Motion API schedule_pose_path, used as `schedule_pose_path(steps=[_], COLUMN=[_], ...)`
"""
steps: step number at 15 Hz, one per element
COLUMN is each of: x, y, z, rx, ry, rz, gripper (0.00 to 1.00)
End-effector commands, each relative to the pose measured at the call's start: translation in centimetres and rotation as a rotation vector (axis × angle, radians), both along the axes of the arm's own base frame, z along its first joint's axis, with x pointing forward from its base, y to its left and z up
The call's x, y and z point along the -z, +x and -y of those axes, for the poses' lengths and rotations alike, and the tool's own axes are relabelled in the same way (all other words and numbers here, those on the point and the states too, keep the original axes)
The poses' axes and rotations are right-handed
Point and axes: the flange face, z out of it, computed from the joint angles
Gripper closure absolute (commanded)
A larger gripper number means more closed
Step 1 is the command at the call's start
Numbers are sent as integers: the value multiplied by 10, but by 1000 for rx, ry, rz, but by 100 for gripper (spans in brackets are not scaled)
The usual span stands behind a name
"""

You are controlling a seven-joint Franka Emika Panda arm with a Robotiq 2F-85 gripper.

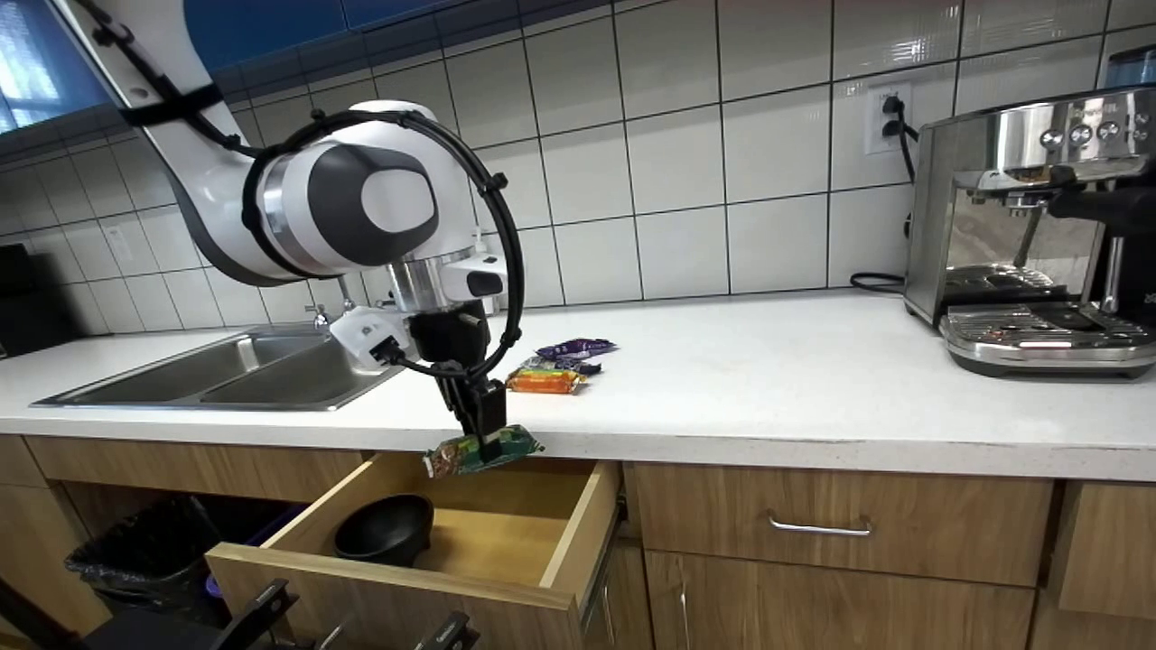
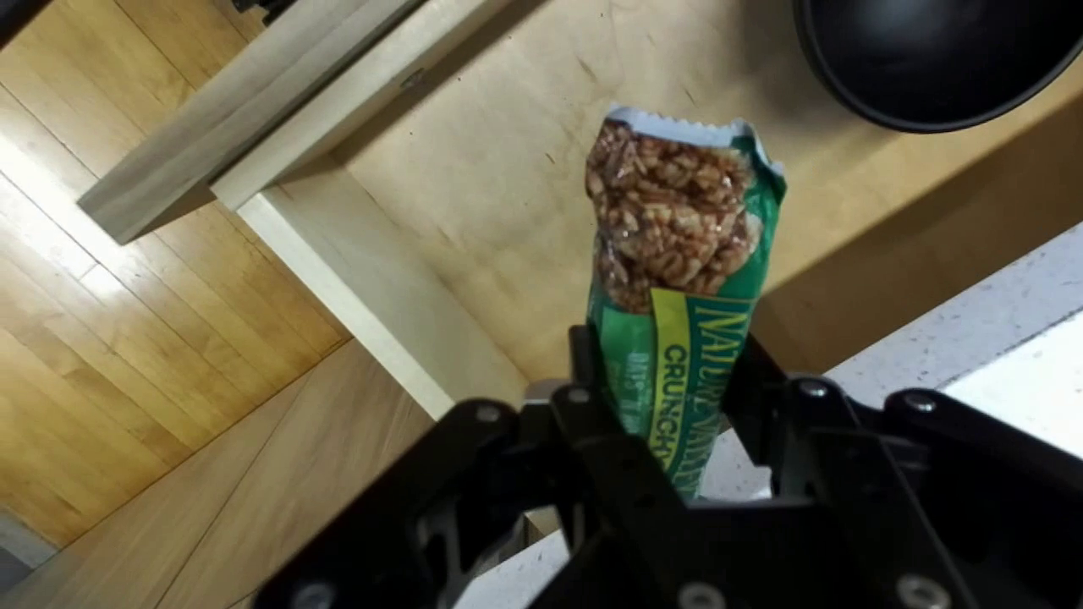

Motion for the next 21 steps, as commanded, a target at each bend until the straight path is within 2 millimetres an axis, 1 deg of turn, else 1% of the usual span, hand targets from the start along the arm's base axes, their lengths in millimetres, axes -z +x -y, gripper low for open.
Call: schedule_pose_path(steps=[1,11,18,19,20,21], x=[9,34,48,49,49,48], y=[0,-8,-6,-6,-6,-6], z=[0,-1,1,0,-1,-2], rx=[23,49,71,73,72,70], ry=[-13,-35,-39,-39,-38,-36], rz=[-2,-47,-69,-68,-69,-68], gripper=[87,87,87,37,36,31])
